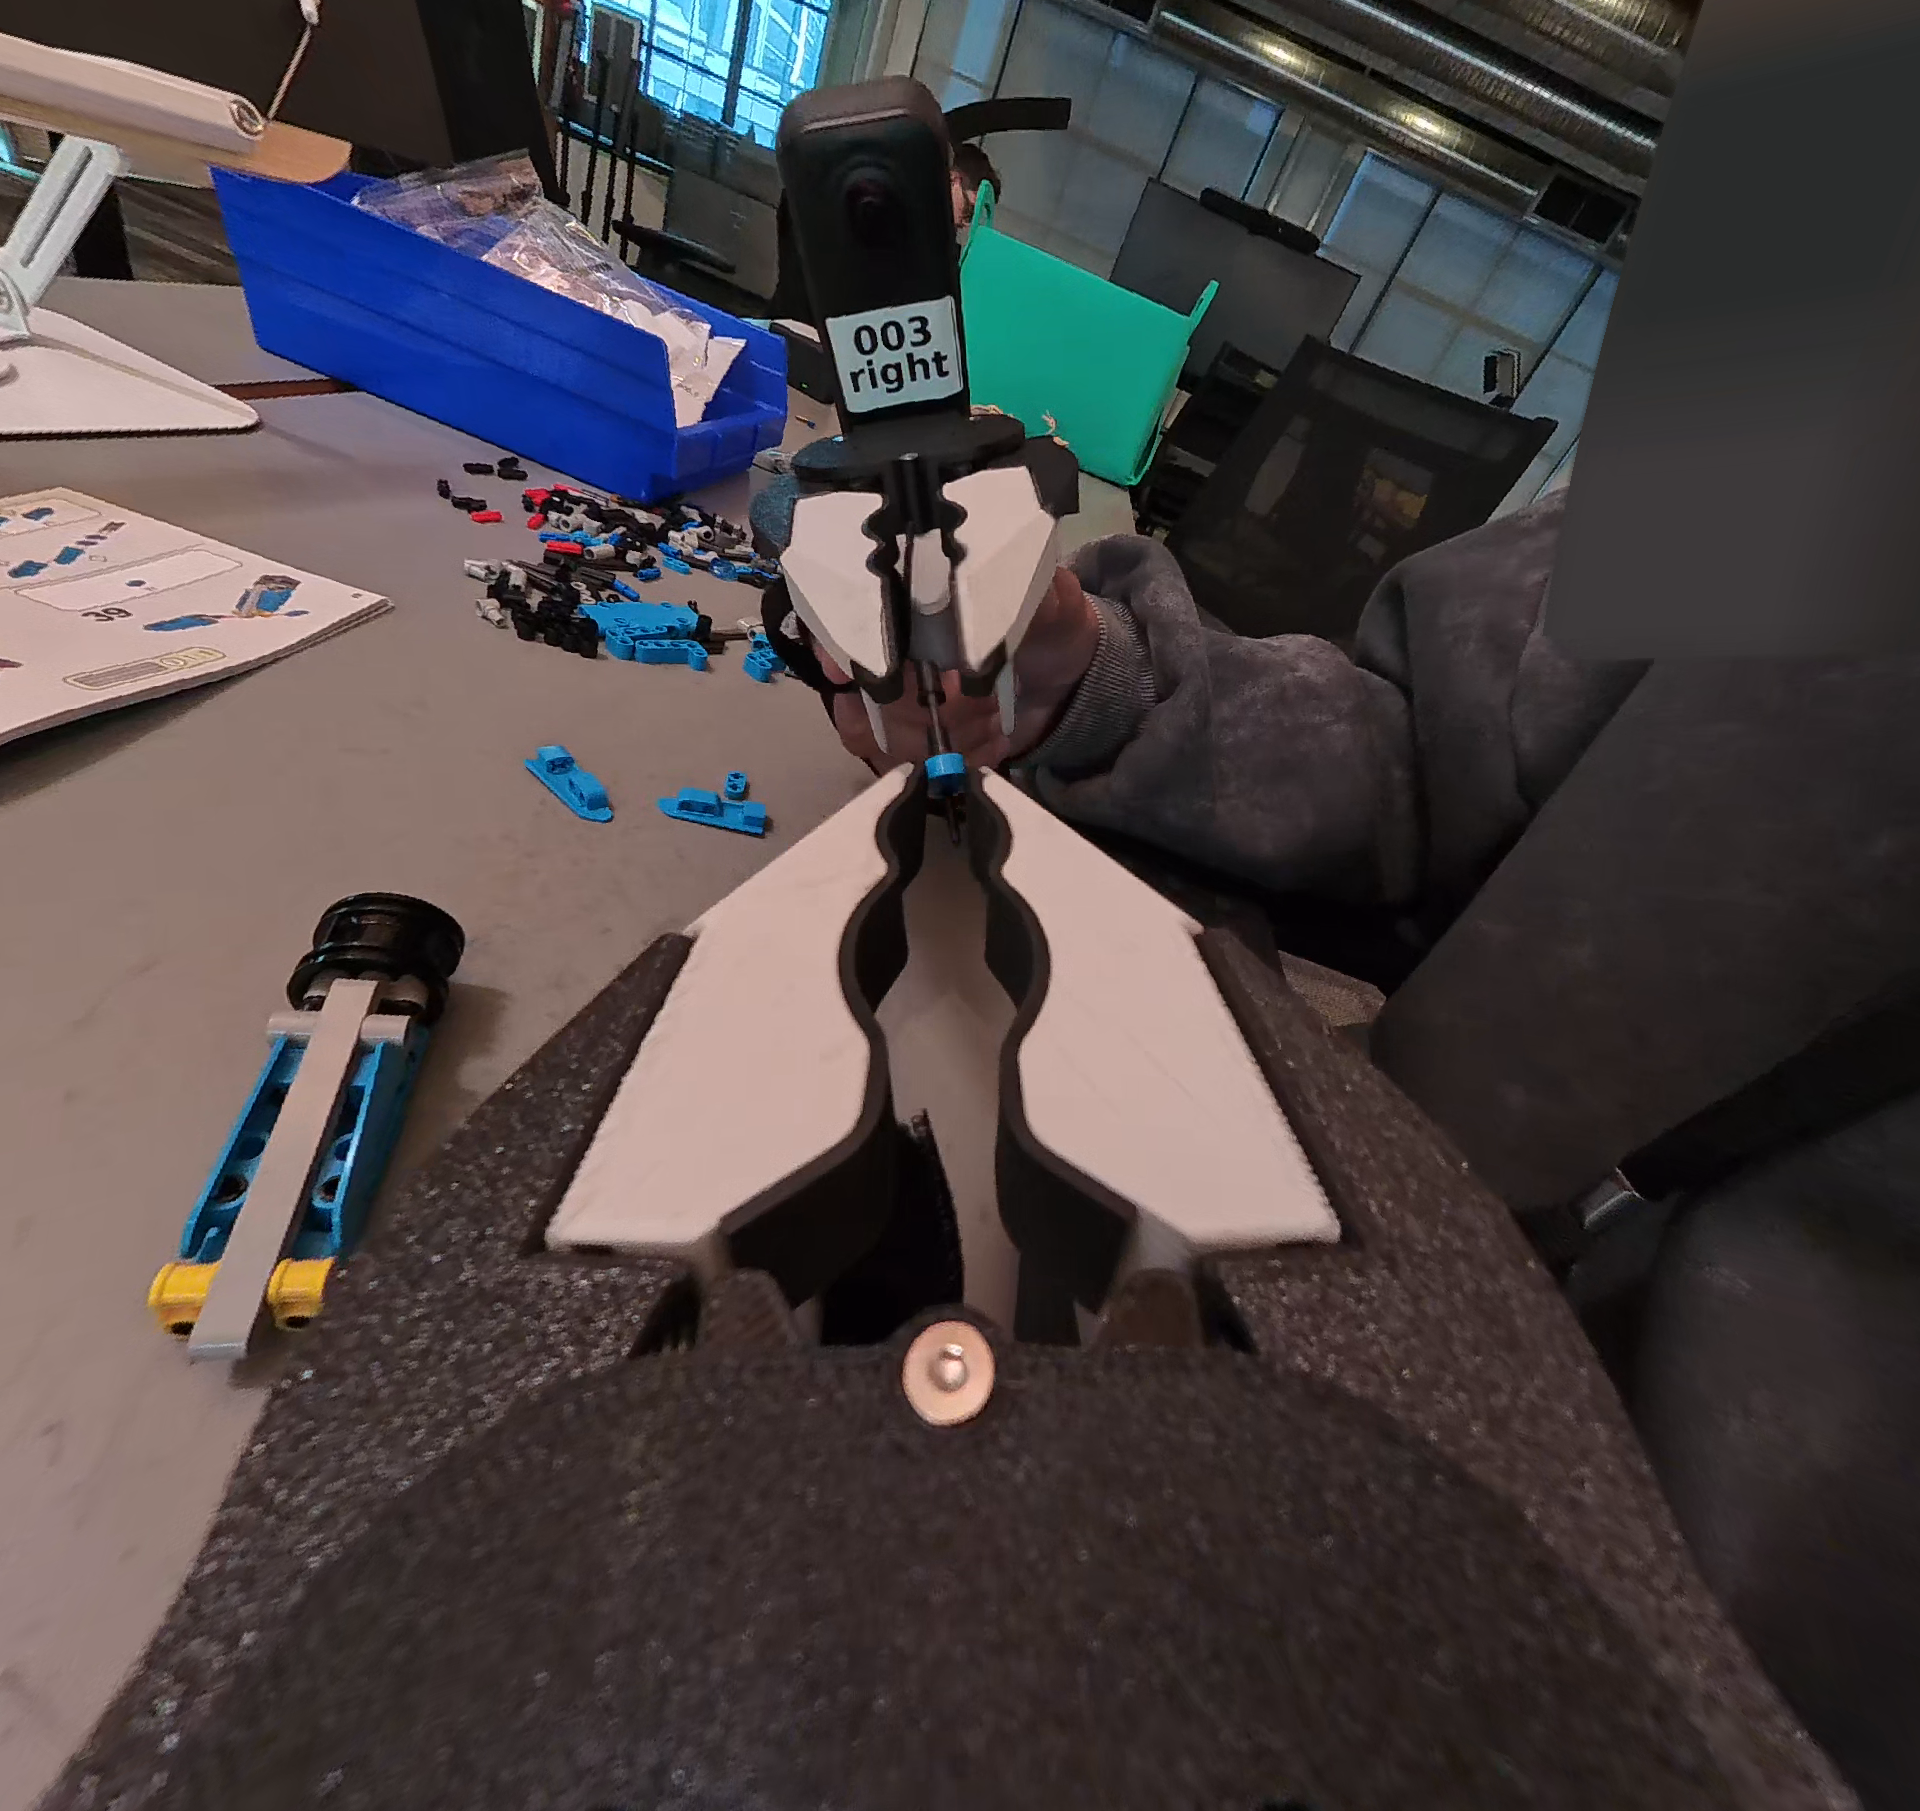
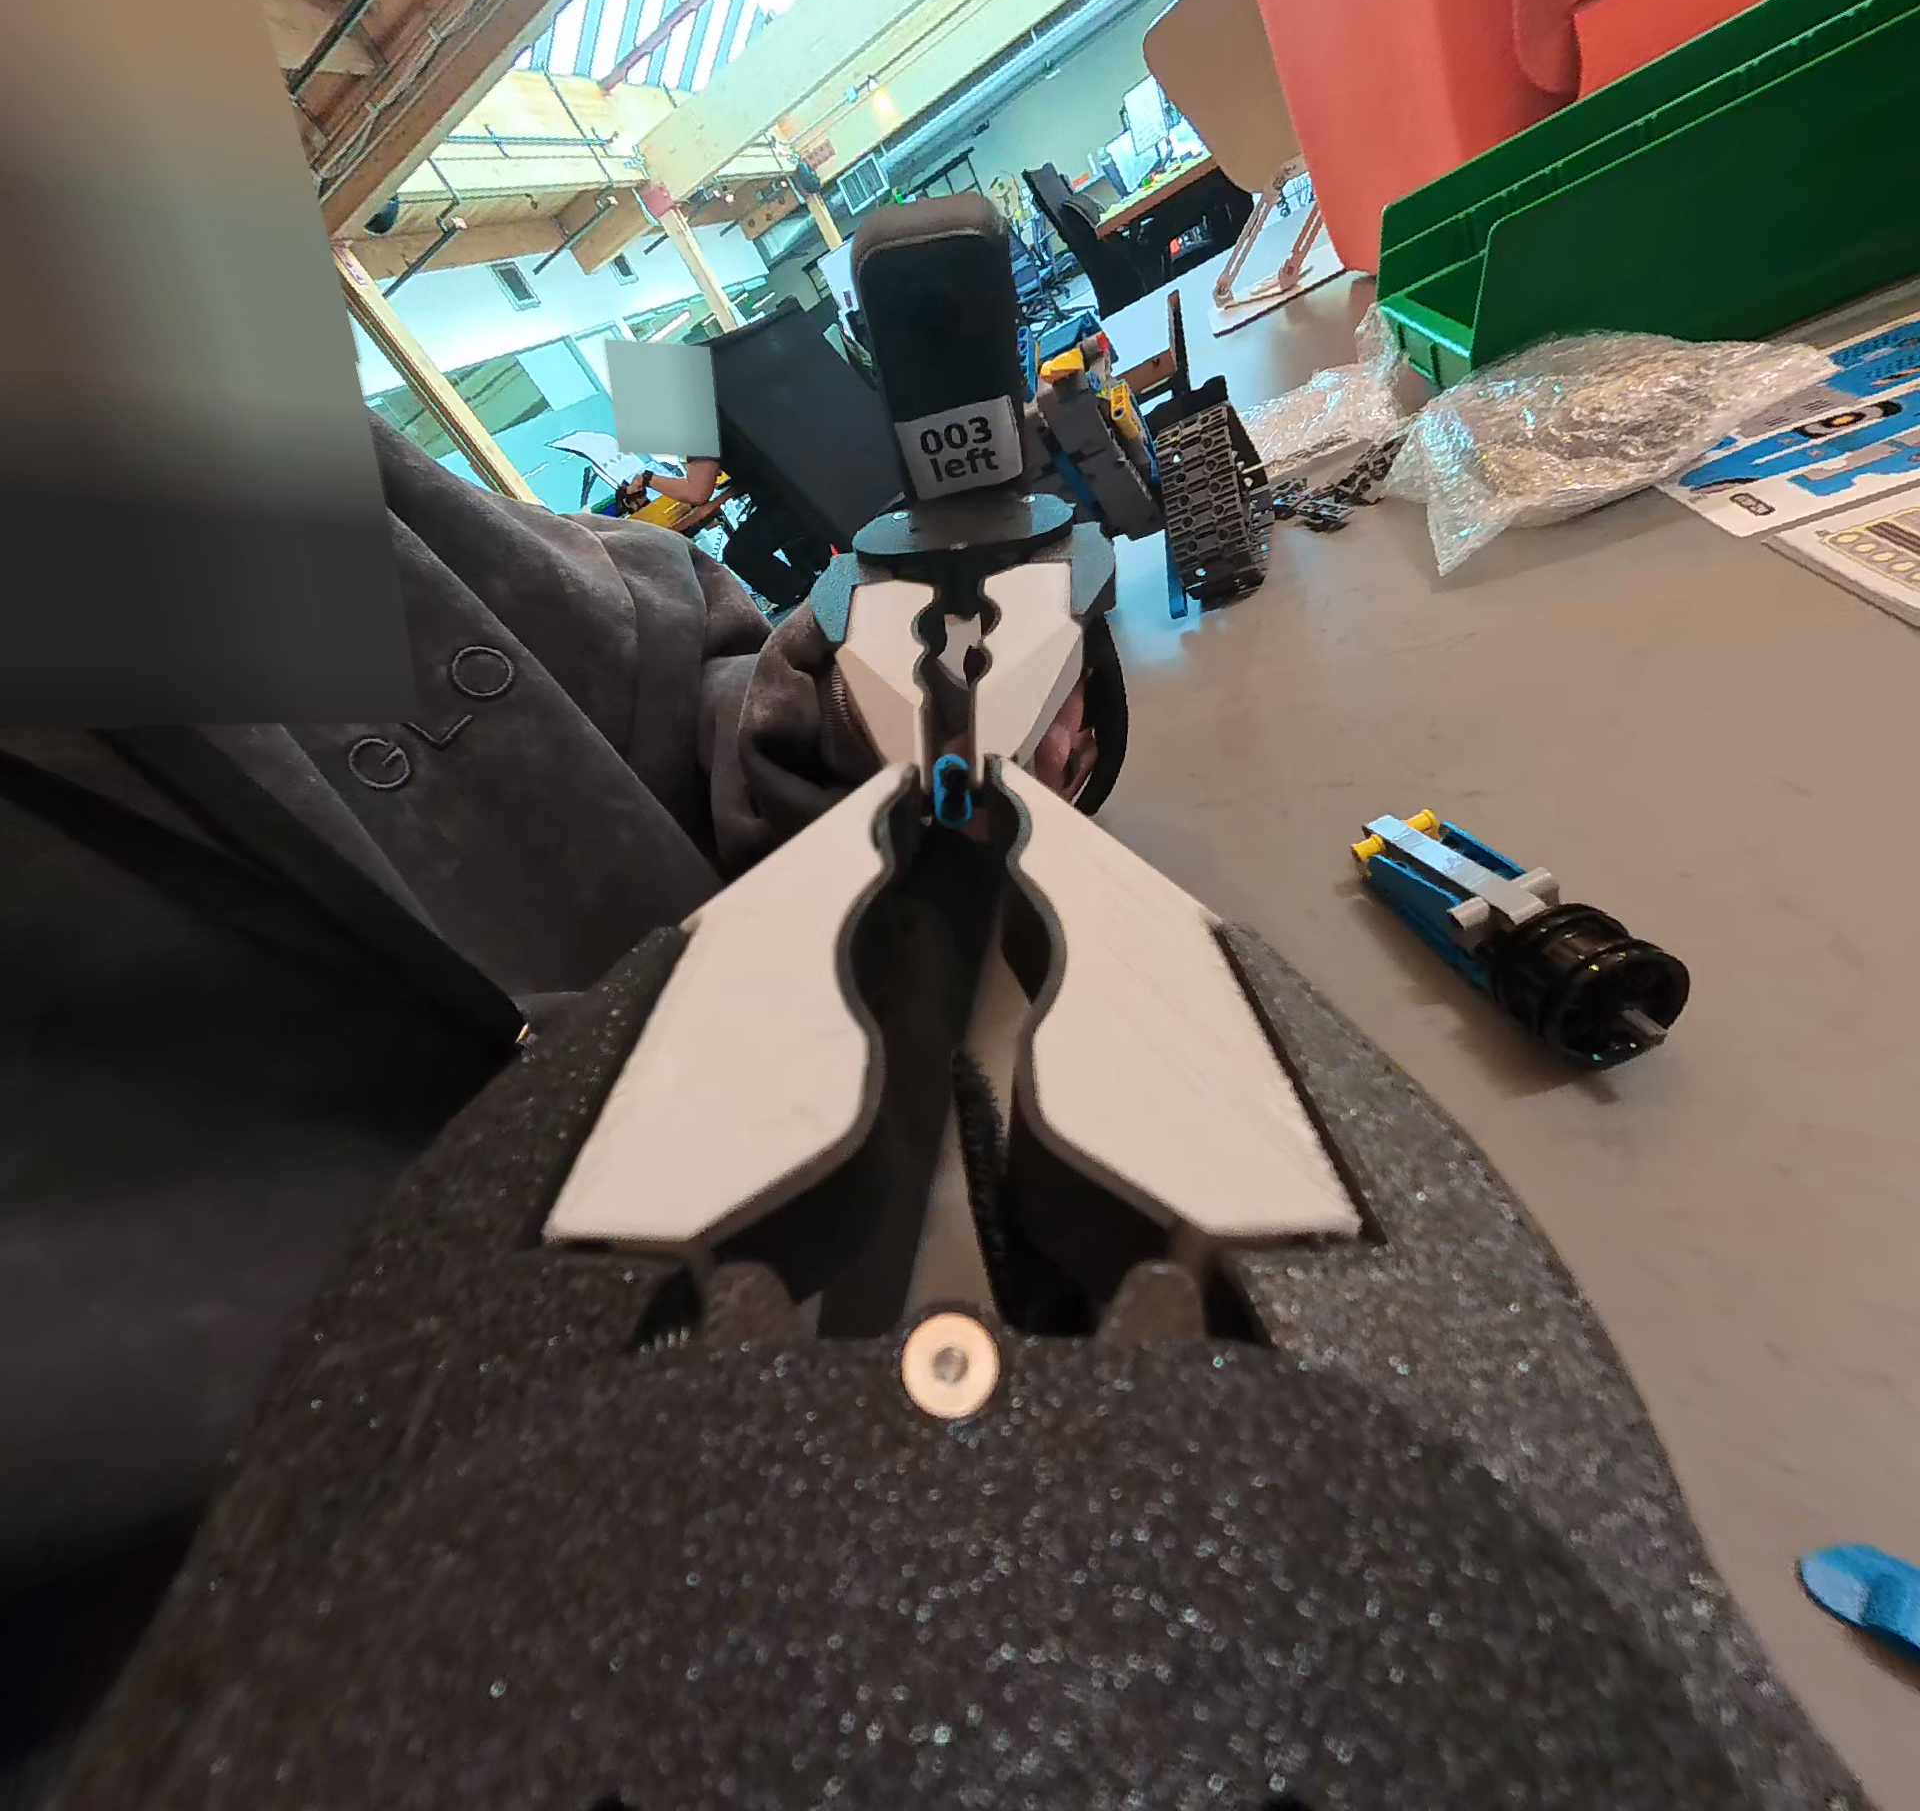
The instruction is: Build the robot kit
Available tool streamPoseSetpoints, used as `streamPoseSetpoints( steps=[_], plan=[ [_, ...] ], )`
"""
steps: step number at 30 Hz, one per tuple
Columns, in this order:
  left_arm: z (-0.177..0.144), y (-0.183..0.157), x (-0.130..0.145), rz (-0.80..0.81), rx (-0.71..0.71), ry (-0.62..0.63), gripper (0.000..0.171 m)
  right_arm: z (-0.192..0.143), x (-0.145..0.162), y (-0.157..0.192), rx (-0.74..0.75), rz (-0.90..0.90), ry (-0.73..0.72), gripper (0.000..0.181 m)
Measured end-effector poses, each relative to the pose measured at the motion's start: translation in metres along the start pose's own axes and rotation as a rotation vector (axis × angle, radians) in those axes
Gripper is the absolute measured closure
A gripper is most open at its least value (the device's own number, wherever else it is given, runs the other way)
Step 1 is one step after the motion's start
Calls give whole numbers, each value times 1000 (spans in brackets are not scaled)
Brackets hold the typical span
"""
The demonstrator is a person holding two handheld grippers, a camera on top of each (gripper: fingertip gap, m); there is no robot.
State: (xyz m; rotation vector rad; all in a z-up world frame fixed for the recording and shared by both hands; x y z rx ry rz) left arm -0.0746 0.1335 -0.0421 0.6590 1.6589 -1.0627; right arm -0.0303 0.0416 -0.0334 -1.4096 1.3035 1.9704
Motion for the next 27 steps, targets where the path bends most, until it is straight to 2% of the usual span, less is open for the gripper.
streamPoseSetpoints(
  steps=[10,18,23,27],
  plan=[
    [4,0,6,38,-14,49,165,2,6,-1,14,4,47,176],
    [8,5,36,302,-118,278,166,5,36,-11,124,-18,313,177],
    [14,6,56,410,-141,403,166,9,52,-17,152,-21,407,177],
    [16,8,62,427,-148,449,166,11,59,-20,163,-28,433,177]
  ],
)
Point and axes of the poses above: each gripper's, where its closed fingertips meet, z out along the fingers, x out of its underside, y = z × x across the jaws, the point moved 5 cm from there along -z, back along the fingers, and after that the axes turned 11 degrees about -x, right-handed, at the moved point
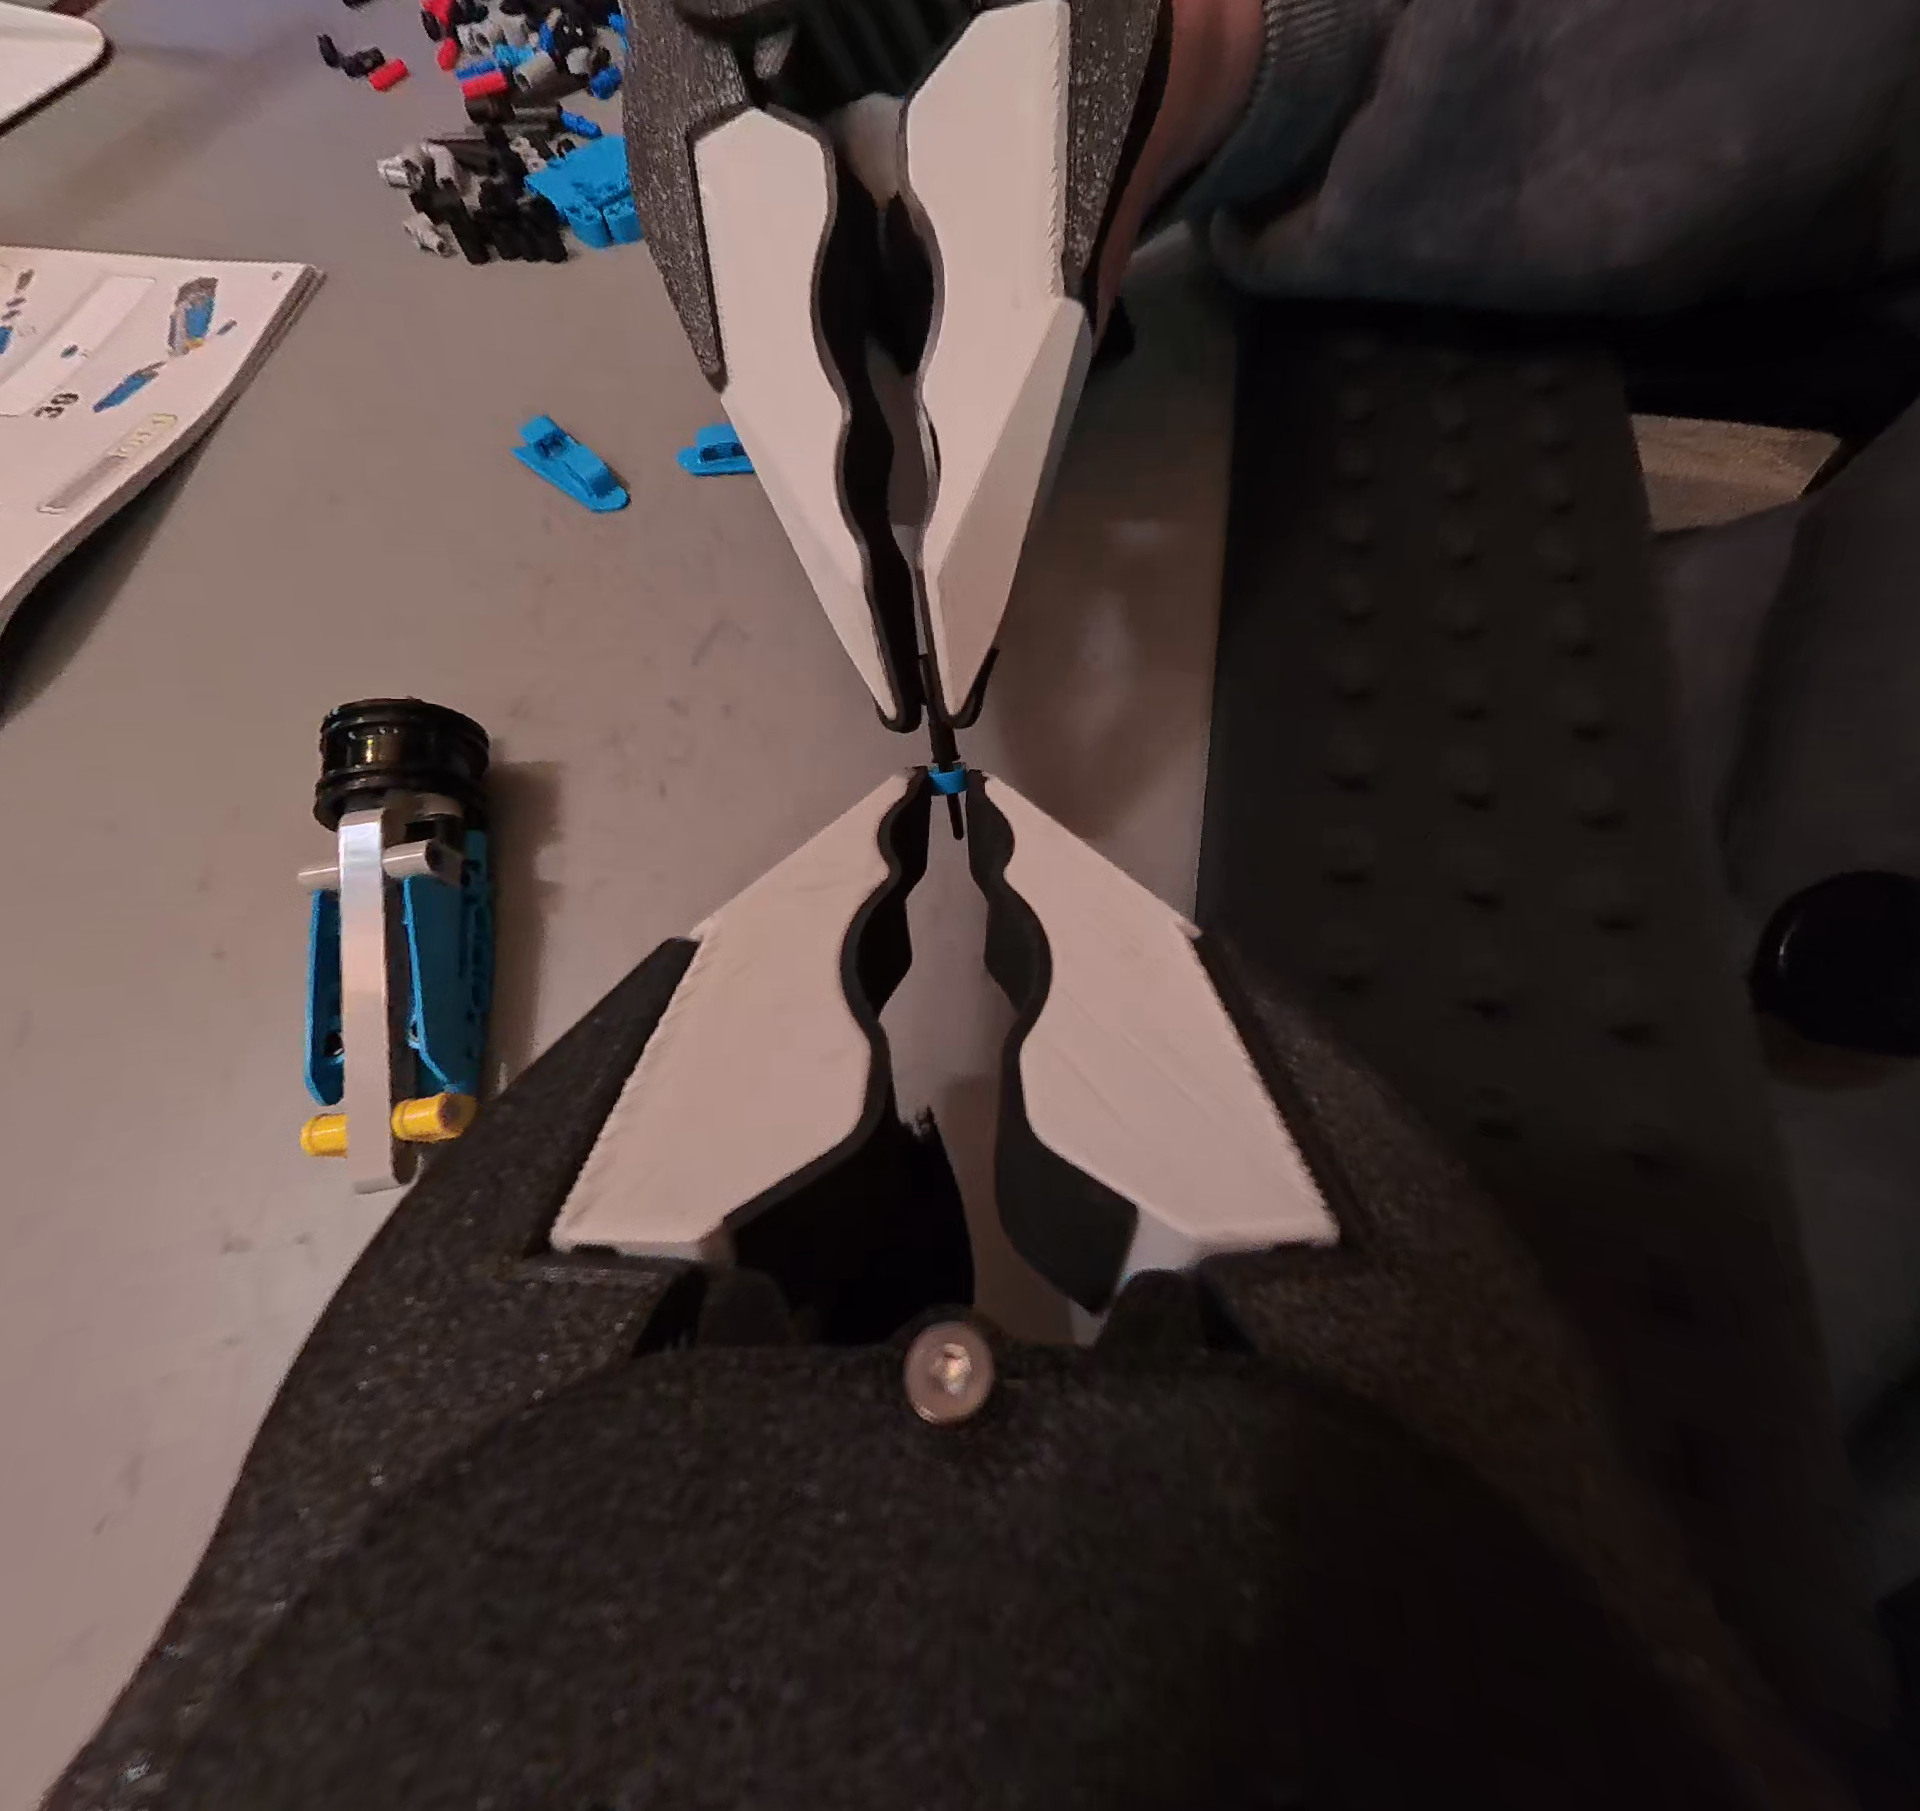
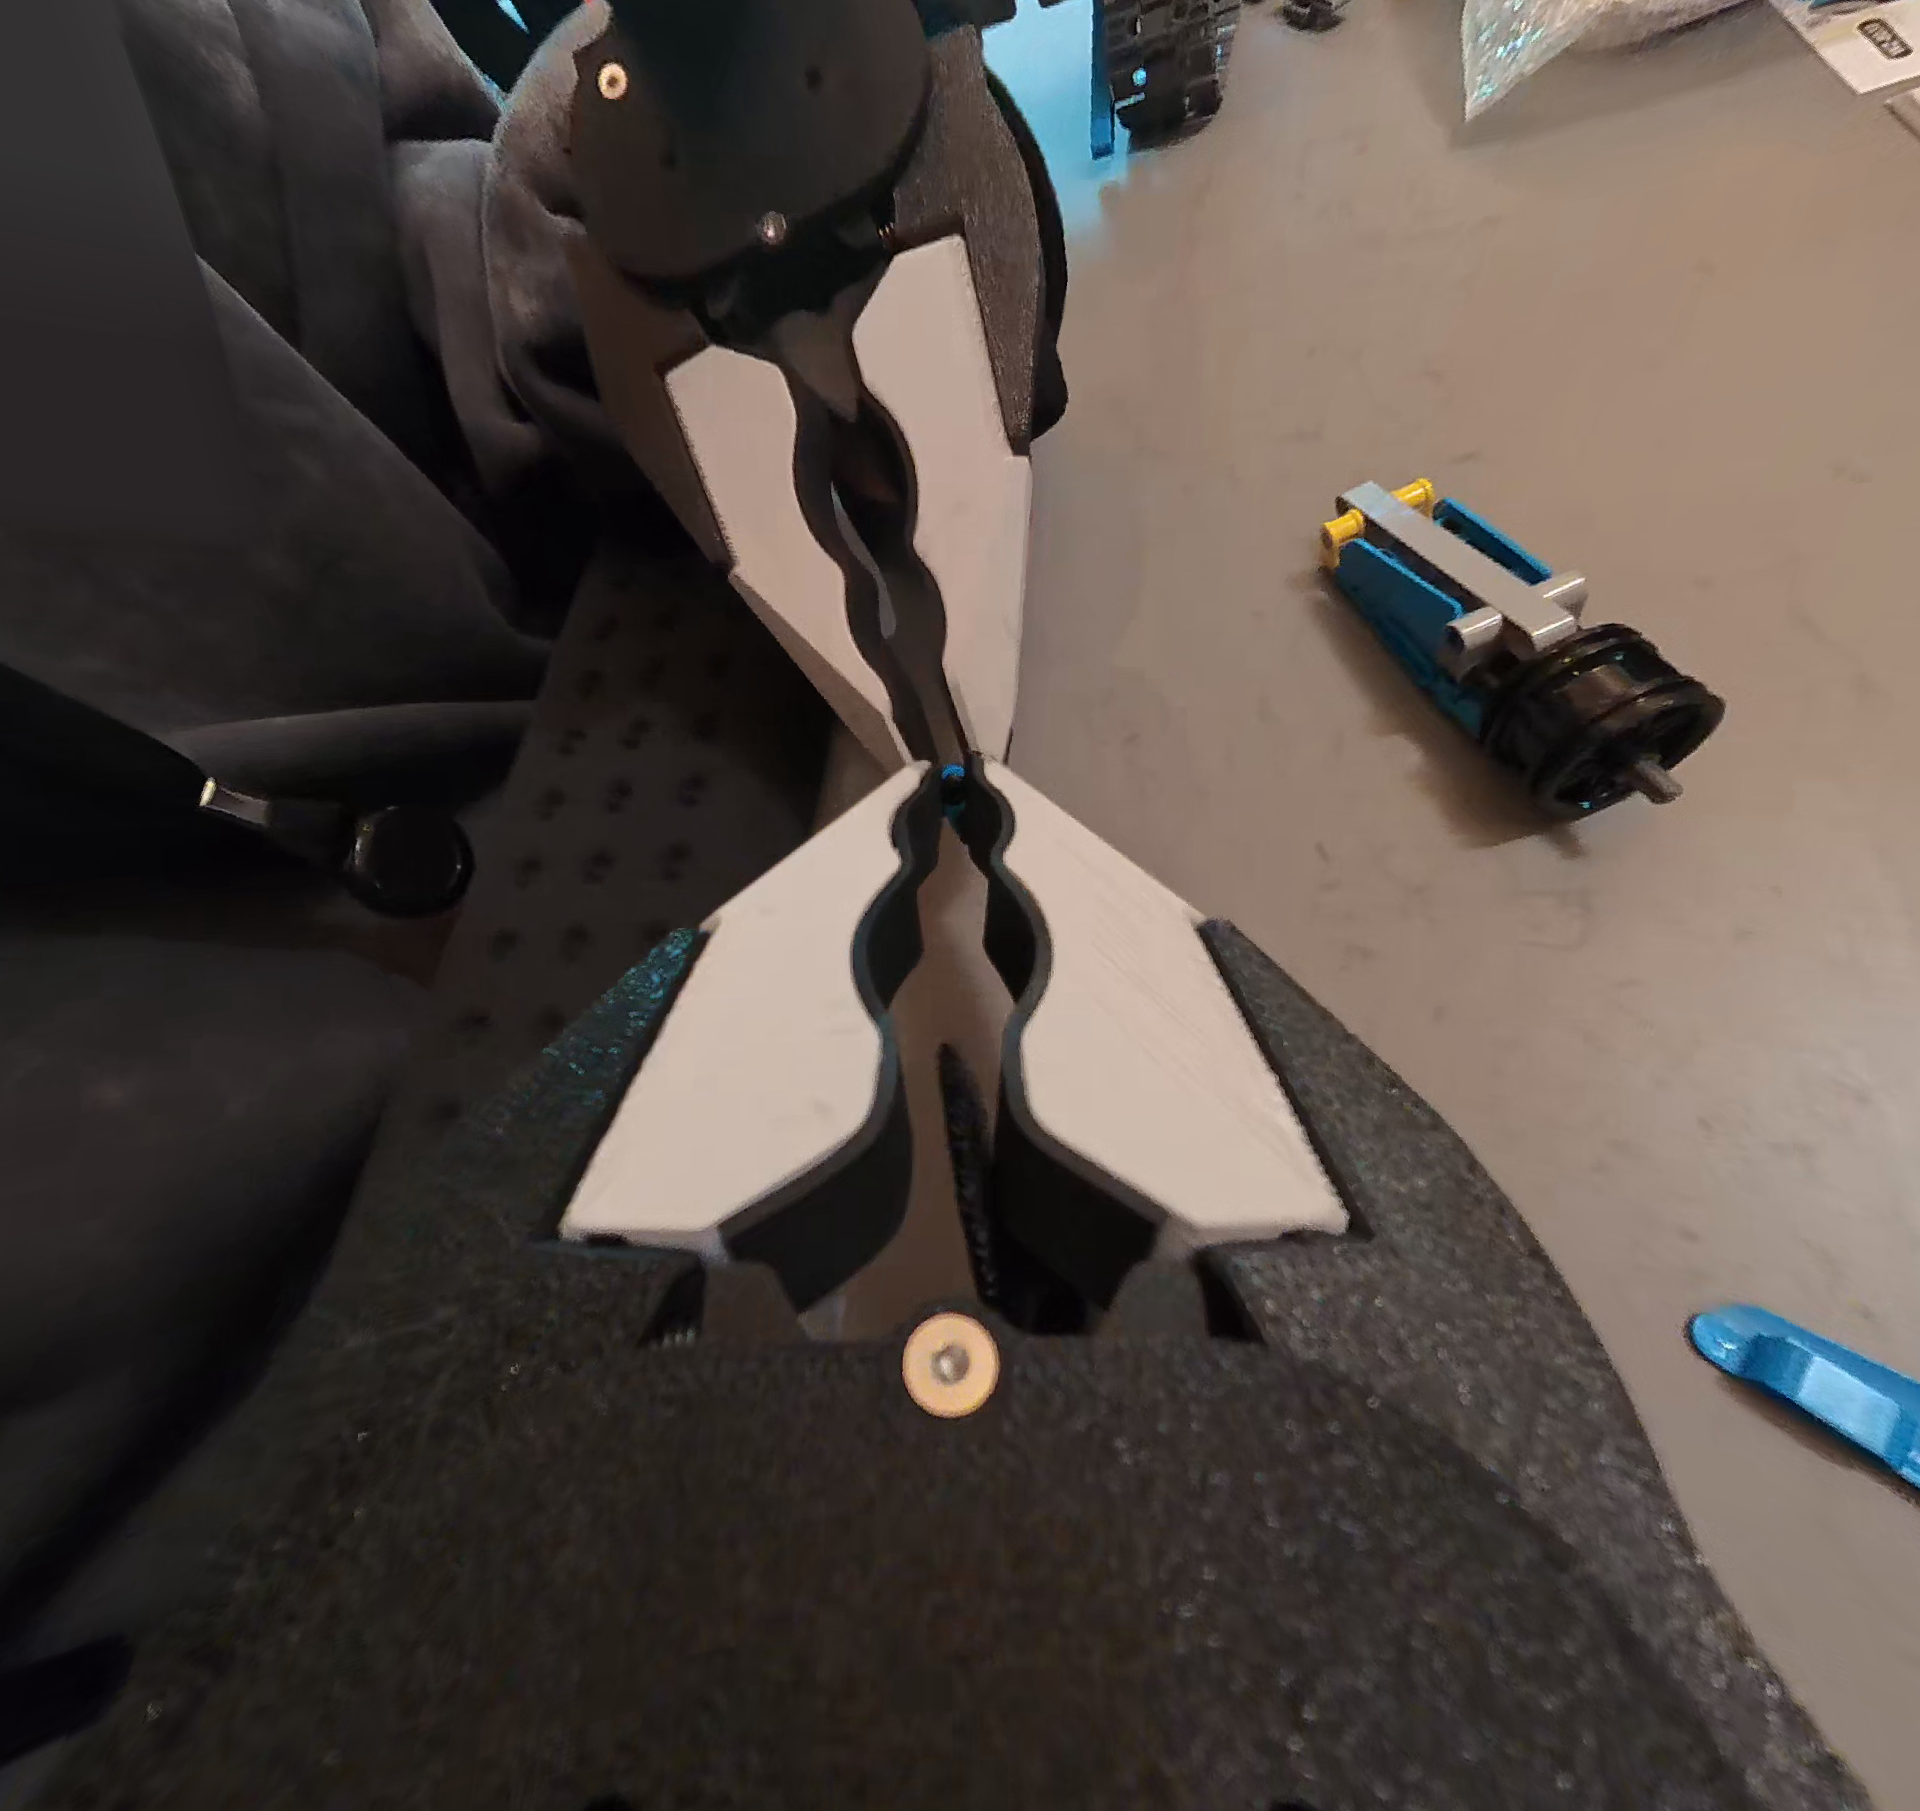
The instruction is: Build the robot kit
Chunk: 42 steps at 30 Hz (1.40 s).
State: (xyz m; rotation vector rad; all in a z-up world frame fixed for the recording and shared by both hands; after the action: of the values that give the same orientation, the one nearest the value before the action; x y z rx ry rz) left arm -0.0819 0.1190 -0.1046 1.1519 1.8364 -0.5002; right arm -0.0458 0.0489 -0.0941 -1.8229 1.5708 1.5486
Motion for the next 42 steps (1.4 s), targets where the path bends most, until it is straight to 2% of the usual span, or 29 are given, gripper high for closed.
streamPoseSetpoints(
  steps=[19,42],
  plan=[
    [-3,6,-3,-34,-31,-35,167,-2,0,-4,7,-5,-53,177],
    [1,4,0,11,-60,9,168,4,7,-7,35,-15,3,177]
  ],
)
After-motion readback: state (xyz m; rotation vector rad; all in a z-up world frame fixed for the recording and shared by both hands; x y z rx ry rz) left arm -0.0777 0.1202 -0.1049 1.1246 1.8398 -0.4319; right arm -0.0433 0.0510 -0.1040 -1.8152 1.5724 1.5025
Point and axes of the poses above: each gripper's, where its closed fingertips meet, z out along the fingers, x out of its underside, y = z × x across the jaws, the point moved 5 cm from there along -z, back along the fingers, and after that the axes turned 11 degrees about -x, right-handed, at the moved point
